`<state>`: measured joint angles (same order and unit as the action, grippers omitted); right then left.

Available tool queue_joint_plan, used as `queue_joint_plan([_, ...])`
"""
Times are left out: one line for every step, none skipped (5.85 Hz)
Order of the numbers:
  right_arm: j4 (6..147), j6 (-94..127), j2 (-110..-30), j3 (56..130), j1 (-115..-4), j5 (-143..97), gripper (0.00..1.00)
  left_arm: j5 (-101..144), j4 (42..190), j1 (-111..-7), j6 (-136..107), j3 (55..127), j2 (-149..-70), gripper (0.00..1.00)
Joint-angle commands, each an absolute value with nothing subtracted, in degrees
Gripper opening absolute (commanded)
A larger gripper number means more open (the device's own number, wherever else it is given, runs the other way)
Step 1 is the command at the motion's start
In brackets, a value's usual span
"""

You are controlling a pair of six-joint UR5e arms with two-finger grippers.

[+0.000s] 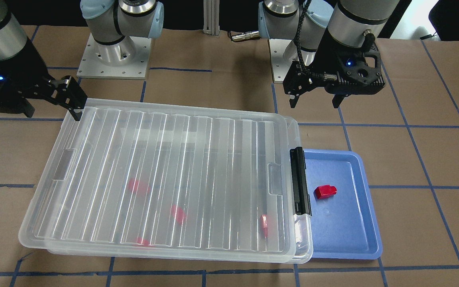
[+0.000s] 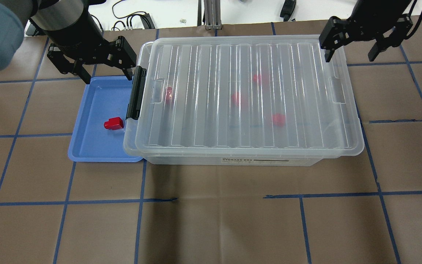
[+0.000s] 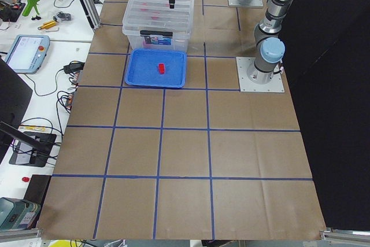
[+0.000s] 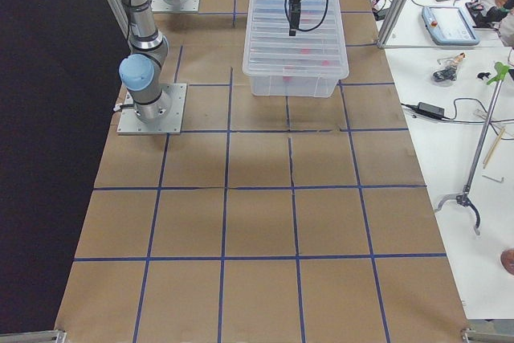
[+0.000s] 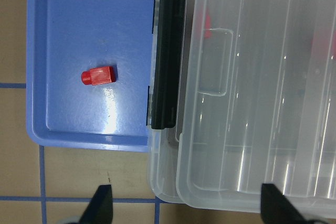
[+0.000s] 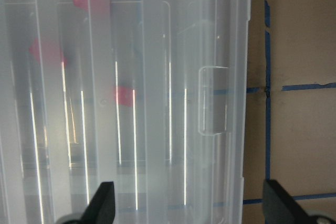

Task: Place red block in blue tray from box

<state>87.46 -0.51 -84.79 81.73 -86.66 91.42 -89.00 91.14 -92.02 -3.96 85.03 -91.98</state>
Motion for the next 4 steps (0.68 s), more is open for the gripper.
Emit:
queue_joint_plan([87.1, 1.32, -84.46, 82.0, -89.73, 91.06, 1.0, -89.03, 90.88, -91.85, -3.78, 85.25, -91.93, 0.98])
queue_joint_plan([87.1, 0.54, -84.38, 82.09, -89.74, 90.97, 1.0, -89.03, 90.88, -91.85, -3.87, 85.25, -91.93, 0.98])
queue_joint_plan([87.19, -0.78, -84.38, 82.09, -89.39, 90.88, 1.0, -89.12, 90.88, -91.85, -3.78, 85.25, -91.93, 0.98])
queue_joint_plan([87.19, -1.14, -84.38, 82.09, -89.3, 91.05, 1.0, -89.21, 90.88, -91.76, -3.78, 85.34, -91.93, 0.98])
